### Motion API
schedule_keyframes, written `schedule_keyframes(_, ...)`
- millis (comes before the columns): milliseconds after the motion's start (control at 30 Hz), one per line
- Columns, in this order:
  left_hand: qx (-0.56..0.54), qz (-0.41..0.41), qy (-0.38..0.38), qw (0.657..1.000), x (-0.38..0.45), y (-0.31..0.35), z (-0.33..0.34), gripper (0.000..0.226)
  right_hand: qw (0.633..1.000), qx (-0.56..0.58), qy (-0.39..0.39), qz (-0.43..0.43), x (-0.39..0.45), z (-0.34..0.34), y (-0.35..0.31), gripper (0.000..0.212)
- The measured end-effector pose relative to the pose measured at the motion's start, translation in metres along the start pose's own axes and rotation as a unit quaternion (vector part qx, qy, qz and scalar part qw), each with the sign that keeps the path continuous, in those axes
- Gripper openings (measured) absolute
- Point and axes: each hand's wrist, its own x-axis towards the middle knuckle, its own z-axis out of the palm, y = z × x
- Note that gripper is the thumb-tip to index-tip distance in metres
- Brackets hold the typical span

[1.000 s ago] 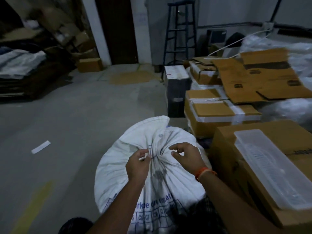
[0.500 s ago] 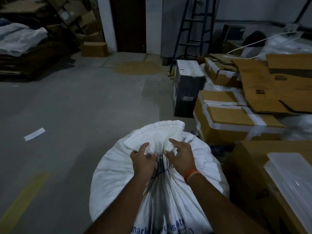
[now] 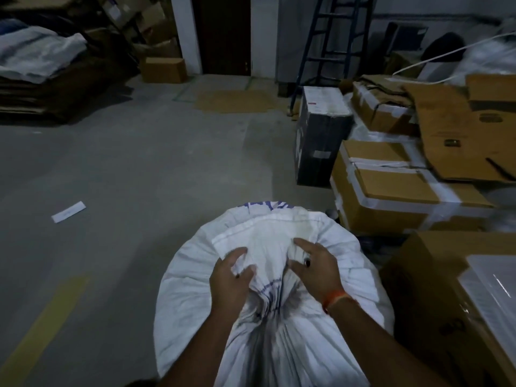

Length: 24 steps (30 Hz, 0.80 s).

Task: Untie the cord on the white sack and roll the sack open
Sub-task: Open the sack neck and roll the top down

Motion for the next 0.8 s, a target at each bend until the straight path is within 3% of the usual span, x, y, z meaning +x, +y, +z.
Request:
schedule_keyframes(167,-0.036,0.02,-0.047,0.998,-0.073,-0.018,-0.02,0.042,0.999,0.047,0.021,0.003,-0.085,-0.007,0.018,0.047)
schedule_keyframes(367,0.051,0.07,-0.053,0.995,-0.138,-0.022,-0.036,0.052,0.998,-0.054,-0.016,0.023,-0.155,-0.002,0.037,0.047)
schedule_keyframes(533,0.109,0.08,-0.063,0.989,-0.166,-0.016,-0.044,0.059,0.995,-0.065,-0.035,0.067,-0.182,-0.006,0.041,0.046)
schedule_keyframes(667,0.13,0.127,-0.03,0.983,-0.177,0.0,-0.046,0.043,0.998,-0.059,0.025,0.004,-0.199,-0.007,0.026,0.038)
schedule_keyframes(800,0.132,0.157,0.022,0.978,-0.186,0.01,-0.051,0.043,0.992,-0.003,0.118,-0.041,-0.211,-0.009,0.02,0.039)
